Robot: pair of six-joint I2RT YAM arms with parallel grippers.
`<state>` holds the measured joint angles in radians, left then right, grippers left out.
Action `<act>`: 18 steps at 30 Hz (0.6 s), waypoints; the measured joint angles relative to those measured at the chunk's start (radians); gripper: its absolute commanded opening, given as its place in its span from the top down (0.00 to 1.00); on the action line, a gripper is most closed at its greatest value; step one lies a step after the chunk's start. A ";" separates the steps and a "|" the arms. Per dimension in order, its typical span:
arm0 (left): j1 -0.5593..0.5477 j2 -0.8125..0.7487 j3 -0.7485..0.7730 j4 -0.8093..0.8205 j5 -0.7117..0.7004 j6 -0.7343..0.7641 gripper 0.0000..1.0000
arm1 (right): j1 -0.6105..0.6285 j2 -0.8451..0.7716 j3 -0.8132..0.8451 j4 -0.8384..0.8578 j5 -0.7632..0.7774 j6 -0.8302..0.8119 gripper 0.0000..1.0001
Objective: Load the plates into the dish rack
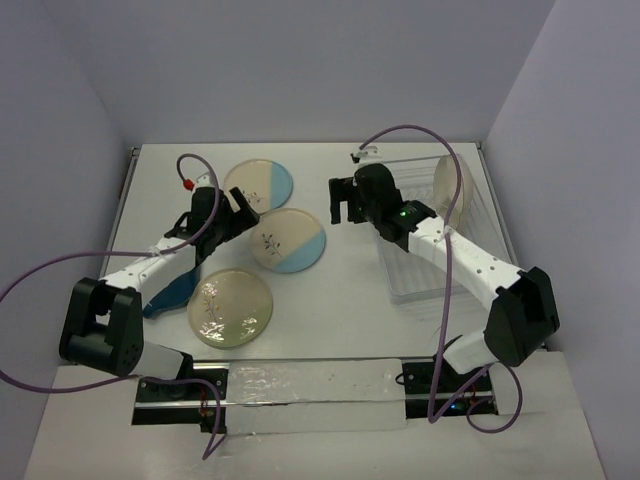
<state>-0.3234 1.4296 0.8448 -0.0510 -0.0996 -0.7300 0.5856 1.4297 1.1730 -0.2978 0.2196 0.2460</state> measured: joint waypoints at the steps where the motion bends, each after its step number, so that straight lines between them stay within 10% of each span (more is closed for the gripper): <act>1: -0.001 0.000 -0.014 0.002 0.000 -0.003 0.01 | 0.001 0.011 -0.008 0.002 -0.002 0.015 0.00; 18: -0.050 0.223 0.037 0.009 -0.014 0.033 0.53 | 0.018 0.291 0.019 0.037 -0.018 0.227 0.00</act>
<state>-0.3733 1.6526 0.8819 -0.0423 -0.1138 -0.6966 0.6034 1.7210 1.1917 -0.2606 0.2019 0.4728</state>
